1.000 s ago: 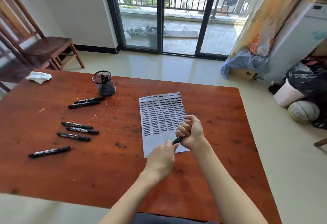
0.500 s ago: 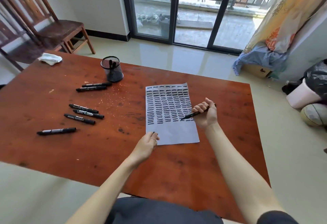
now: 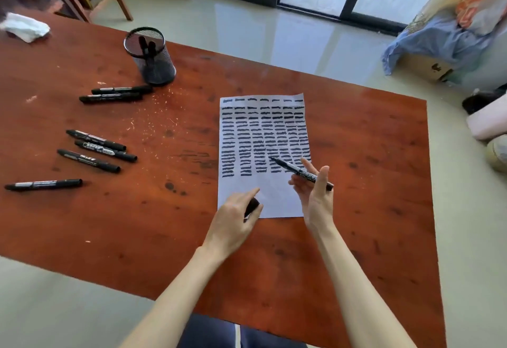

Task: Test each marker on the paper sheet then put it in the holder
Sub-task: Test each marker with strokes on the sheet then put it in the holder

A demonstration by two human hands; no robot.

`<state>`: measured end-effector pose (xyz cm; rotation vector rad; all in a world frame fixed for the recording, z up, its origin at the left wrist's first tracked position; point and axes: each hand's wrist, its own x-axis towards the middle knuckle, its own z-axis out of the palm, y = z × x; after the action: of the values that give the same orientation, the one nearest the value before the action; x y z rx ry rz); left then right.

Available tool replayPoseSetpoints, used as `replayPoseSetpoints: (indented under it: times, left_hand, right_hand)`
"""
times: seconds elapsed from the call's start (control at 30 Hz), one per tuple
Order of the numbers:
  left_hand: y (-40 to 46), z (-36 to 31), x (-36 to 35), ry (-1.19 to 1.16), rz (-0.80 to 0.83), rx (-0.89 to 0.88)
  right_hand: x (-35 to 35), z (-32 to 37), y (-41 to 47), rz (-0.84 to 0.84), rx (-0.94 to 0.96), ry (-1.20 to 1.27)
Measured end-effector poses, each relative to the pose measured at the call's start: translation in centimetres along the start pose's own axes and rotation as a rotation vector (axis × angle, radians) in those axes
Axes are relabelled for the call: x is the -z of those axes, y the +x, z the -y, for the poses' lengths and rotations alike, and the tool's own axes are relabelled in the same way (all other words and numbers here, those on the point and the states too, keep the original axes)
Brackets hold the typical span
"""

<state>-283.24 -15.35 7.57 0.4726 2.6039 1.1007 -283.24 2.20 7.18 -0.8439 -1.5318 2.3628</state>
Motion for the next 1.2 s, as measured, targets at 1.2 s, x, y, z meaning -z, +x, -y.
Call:
replayPoseSetpoints:
  times: [1.2]
  left_hand:
    - [1.5, 3.7, -3.6, 0.456, -0.123, -0.28]
  right_hand:
    - [-1.6, -4.6, 2.9, 0.058, 0.547, -0.732]
